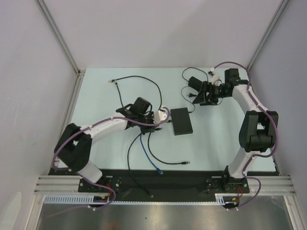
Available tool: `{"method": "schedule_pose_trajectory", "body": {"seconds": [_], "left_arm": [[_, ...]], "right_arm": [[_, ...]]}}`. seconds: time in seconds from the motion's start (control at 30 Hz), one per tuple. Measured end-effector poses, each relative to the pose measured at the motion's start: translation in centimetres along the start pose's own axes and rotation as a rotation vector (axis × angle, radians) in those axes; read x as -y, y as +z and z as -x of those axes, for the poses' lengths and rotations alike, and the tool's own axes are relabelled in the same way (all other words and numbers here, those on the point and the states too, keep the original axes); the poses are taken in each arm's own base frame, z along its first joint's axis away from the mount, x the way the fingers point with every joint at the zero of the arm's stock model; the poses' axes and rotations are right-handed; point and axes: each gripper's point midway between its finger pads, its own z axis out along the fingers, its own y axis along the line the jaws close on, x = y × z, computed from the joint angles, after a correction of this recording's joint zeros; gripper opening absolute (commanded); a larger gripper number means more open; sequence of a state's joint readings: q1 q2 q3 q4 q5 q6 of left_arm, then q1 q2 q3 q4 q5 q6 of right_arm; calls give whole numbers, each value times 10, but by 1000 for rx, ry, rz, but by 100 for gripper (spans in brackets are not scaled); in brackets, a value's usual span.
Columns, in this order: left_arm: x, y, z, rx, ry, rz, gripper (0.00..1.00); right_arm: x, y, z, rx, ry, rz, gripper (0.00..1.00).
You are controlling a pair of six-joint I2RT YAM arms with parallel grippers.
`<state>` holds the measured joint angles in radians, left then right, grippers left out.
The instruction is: Insert the plug into the switch port
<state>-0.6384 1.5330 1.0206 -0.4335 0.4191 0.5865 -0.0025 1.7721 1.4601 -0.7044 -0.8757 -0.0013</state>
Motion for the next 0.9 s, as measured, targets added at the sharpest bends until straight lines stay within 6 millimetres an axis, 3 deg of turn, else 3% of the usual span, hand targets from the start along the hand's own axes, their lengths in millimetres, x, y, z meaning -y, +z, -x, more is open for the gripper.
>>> {"method": "schedule_pose_trajectory", "body": {"seconds": [0.17, 0.43, 0.7, 0.9], "left_arm": [[8, 33, -18, -111, -26, -28, 0], [-16, 71, -28, -164, -97, 55, 0], [-37, 86, 1, -71, -83, 106, 0], [-33, 91, 16, -18, -55, 88, 0]], "right_arm": [[42, 11, -37, -123, 9, -63, 68], [78, 35, -67, -237, 55, -65, 55], [94, 48, -76, -288, 77, -46, 54], [94, 55, -77, -306, 75, -4, 61]]}}
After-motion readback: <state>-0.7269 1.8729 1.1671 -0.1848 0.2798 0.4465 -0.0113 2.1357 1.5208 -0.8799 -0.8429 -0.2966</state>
